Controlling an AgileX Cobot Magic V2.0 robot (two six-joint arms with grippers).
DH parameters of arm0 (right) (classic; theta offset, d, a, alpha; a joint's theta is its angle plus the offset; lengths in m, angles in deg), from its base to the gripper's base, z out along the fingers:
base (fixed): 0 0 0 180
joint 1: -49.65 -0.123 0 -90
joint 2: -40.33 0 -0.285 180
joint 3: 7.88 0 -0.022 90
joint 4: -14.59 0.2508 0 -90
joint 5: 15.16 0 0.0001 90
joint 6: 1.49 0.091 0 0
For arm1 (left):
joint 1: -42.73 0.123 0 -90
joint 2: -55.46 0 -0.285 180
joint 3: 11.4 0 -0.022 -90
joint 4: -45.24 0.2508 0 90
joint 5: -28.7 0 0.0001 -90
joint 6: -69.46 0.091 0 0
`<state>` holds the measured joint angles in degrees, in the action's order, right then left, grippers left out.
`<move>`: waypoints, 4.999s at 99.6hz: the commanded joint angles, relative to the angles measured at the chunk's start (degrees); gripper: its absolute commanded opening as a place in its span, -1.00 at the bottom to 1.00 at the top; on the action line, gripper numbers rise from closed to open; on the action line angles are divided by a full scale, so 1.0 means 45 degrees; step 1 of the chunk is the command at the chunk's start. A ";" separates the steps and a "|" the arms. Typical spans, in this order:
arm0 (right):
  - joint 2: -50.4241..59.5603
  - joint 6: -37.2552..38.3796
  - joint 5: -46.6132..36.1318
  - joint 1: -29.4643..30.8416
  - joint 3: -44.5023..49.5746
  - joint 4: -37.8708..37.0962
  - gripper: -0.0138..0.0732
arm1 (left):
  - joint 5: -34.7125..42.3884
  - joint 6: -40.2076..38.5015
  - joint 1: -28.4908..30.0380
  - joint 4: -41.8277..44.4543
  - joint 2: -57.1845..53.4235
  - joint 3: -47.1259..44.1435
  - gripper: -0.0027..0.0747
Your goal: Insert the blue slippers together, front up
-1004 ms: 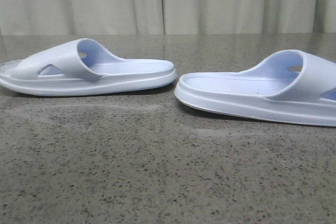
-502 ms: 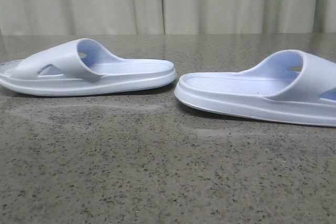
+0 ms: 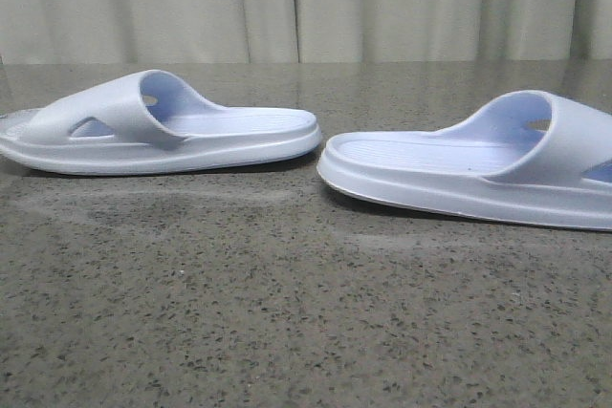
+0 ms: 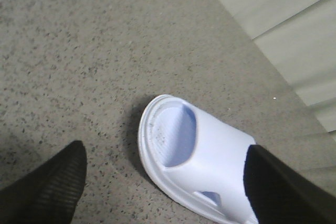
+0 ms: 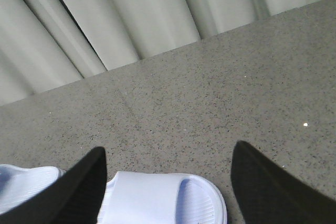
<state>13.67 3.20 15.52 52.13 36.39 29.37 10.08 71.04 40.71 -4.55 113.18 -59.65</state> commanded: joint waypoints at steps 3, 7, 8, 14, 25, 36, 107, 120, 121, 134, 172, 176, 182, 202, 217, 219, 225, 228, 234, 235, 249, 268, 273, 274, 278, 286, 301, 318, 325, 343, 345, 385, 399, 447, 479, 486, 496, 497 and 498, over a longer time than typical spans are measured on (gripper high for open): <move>-0.0254 -0.0109 -0.1044 0.0073 -0.0407 0.0118 0.32 | 0.0569 0.0056 -0.0087 -0.0642 0.0845 0.0566 0.48; -0.0254 -0.0109 -0.1044 0.0073 -0.0407 0.0118 0.32 | 0.0569 0.0148 -0.0087 -0.0661 0.1138 0.0718 0.48; -0.0254 -0.0109 -0.1044 0.0073 -0.0407 0.0118 0.32 | 0.0569 0.0150 -0.0087 -0.0661 0.1254 0.0746 0.48; -0.0254 -0.0109 -0.1044 0.0073 -0.0407 0.0118 0.32 | 0.0545 0.0387 -0.0087 -0.0691 0.1716 0.1093 0.48; -0.0254 -0.0109 -0.1044 0.0073 -0.0407 0.0118 0.32 | 0.0178 0.0748 -0.0087 -0.1058 0.2593 0.1791 0.48; -0.0254 -0.0109 -0.1044 0.0073 -0.0407 0.0118 0.32 | -0.0431 0.1022 -0.0087 -0.1312 0.3381 0.2404 0.48; -0.0254 -0.0109 -0.1334 0.0073 -0.0407 0.0135 0.32 | -0.1814 0.4049 -0.0087 -0.6328 0.6313 0.2944 0.48; -0.0254 -0.0109 -0.1353 0.0073 -0.0407 0.0135 0.32 | -0.1905 0.4049 -0.0087 -0.6626 0.6606 0.2944 0.48; -0.0254 -0.0109 -0.1353 0.0073 -0.0407 0.0135 0.32 | -0.1905 0.4049 -0.0087 -0.6626 0.6606 0.2944 0.48; -0.0254 -0.0109 -0.1449 0.0073 -0.0407 0.0135 0.32 | -0.2304 0.4049 -0.0087 -0.6664 0.6700 0.2944 0.35; -0.0254 -0.0109 -0.1625 0.0073 -0.0407 0.0135 0.32 | -0.3313 0.4049 -0.0087 -0.6689 0.6700 0.2944 -0.27; -0.0254 -0.0109 -0.1646 0.0073 -0.0407 0.0135 0.32 | -0.3313 0.4049 -0.0087 -0.6689 0.6700 0.2944 -0.29; -0.0254 -0.0109 -0.1646 0.0073 -0.0407 0.0135 0.32 | -0.3313 0.4049 -0.0087 -0.6689 0.6700 0.2944 -0.32; -0.0254 -0.0109 -0.1646 0.0073 -0.0407 0.0135 0.32 | -0.2802 0.4357 -0.0087 -0.6505 0.6700 0.2944 -0.61; -0.0254 -0.0109 -0.1646 0.0073 -0.0407 0.0135 0.32 | -0.2776 0.4723 -0.0087 -0.6563 0.6700 0.2944 -0.88; -0.0254 -0.0109 -0.1646 0.0073 -0.0407 0.0135 0.32 | -0.2776 0.4723 -0.0087 -0.6594 0.6700 0.2944 -0.88; -0.0254 -0.0109 -0.1646 0.0073 -0.0407 0.0135 0.32 | -0.2776 0.4723 -0.0087 -0.6774 0.6700 0.2944 -0.88; -0.0254 -0.0109 -0.1646 0.0073 -0.0407 0.0135 0.32 | -0.2822 0.4723 -0.0087 -0.6887 0.6700 0.2944 -0.88; -0.0254 -0.0109 -0.1646 0.0073 -0.0407 0.0135 0.32 | -0.3038 0.4851 -0.0087 -0.7216 0.6700 0.2944 -0.88; -0.0254 -0.0109 -0.1646 0.0073 -0.0407 0.0135 0.32 | -0.3126 0.4954 -0.0064 -0.7332 0.6700 0.2944 -0.88; -0.0254 -0.0109 -0.1646 0.0073 -0.0407 0.0135 0.32 | -0.4260 0.5801 0.0042 -0.8458 0.6673 0.2944 -0.88; -0.0254 -0.0109 -0.1646 0.0073 -0.0407 0.0135 0.32 | -0.4934 0.6070 0.0109 -0.8947 0.6621 0.2944 -0.88; -0.0254 -0.0109 -0.1646 0.0073 -0.0407 0.0135 0.32 | -0.4946 0.6100 0.0109 -0.9046 0.6545 0.2944 -0.88; -0.0254 -0.0109 -0.1646 0.0073 -0.0407 0.0135 0.32 | -0.4946 0.6140 0.0109 -0.9047 0.6547 0.2944 -0.88; -0.0254 -0.0109 -0.1646 0.0073 -0.0407 0.0135 0.32 | -0.4968 0.6368 0.0109 -0.9325 0.6421 0.2944 -0.88; -0.0254 -0.0109 -0.1646 0.0073 -0.0407 0.0135 0.32 | -0.4998 0.6477 0.0169 -0.9660 0.6226 0.2944 -0.88; -0.0254 -0.0109 -0.1646 0.0073 -0.0407 0.0135 0.32 | -0.5677 0.6532 0.0790 -0.9739 0.5661 0.2944 -0.88; -0.0254 -0.0109 -0.1654 0.0073 -0.0407 0.0135 0.32 | -0.6488 0.6532 0.1292 -0.9739 0.4942 0.2884 -0.88; -0.0254 -0.0109 -0.1675 0.0073 -0.0407 0.0135 0.32 | -0.6643 0.6407 0.1292 -0.9739 0.4630 0.2698 -0.88; -0.0301 -0.0109 -0.1681 0.0073 -0.0407 0.0135 0.32 | -0.6975 0.6316 0.1292 -1.0213 0.3812 0.1679 -0.88; -0.0301 -0.0109 -0.1681 0.0073 -0.0407 0.0135 0.32 | -0.6970 0.6316 0.1292 -1.0218 0.3746 0.1585 -0.88; -0.0330 -0.0109 -0.1533 0.0073 -0.0407 0.0135 0.32 | -0.7000 0.6316 0.1376 -1.0306 0.2214 0.0609 -0.88; -0.0498 0.0677 -0.0792 0.0073 -0.0407 0.0097 0.32 | -0.6953 0.6316 0.1376 -1.0306 0.2209 0.0609 -0.88; -0.3087 0.2938 -0.0513 0.0073 0.0456 -0.0008 0.32 | -0.6789 0.6316 0.1376 -1.0279 0.2209 0.0609 -0.89; -0.4314 0.2996 -0.1284 0.0073 0.1238 0.0294 0.31 | -0.6763 0.6316 0.1376 -1.0279 0.2209 0.0609 -0.89; -0.4604 0.2996 -0.1284 0.0073 0.1253 0.0320 0.31 | -0.6763 0.6316 0.1376 -1.0279 0.2209 0.0609 -0.89; -0.5023 0.2996 -0.1326 0.0073 0.1253 0.0473 0.31 | -0.6763 0.6316 0.1376 -1.0279 0.2209 0.0609 -0.89; -0.5086 0.2996 -0.1370 0.0073 0.1253 0.0498 0.31 | -0.6763 0.6316 0.1376 -1.0279 0.2209 0.0609 -0.89; -0.5120 0.2996 -0.1364 0.0073 0.1253 0.0504 0.31 | -0.6763 0.6316 0.1376 -1.0279 0.2209 0.0609 -0.89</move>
<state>-7.77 16.68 13.74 52.13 43.44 30.70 -18.45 99.81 46.51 -46.83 124.19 -58.26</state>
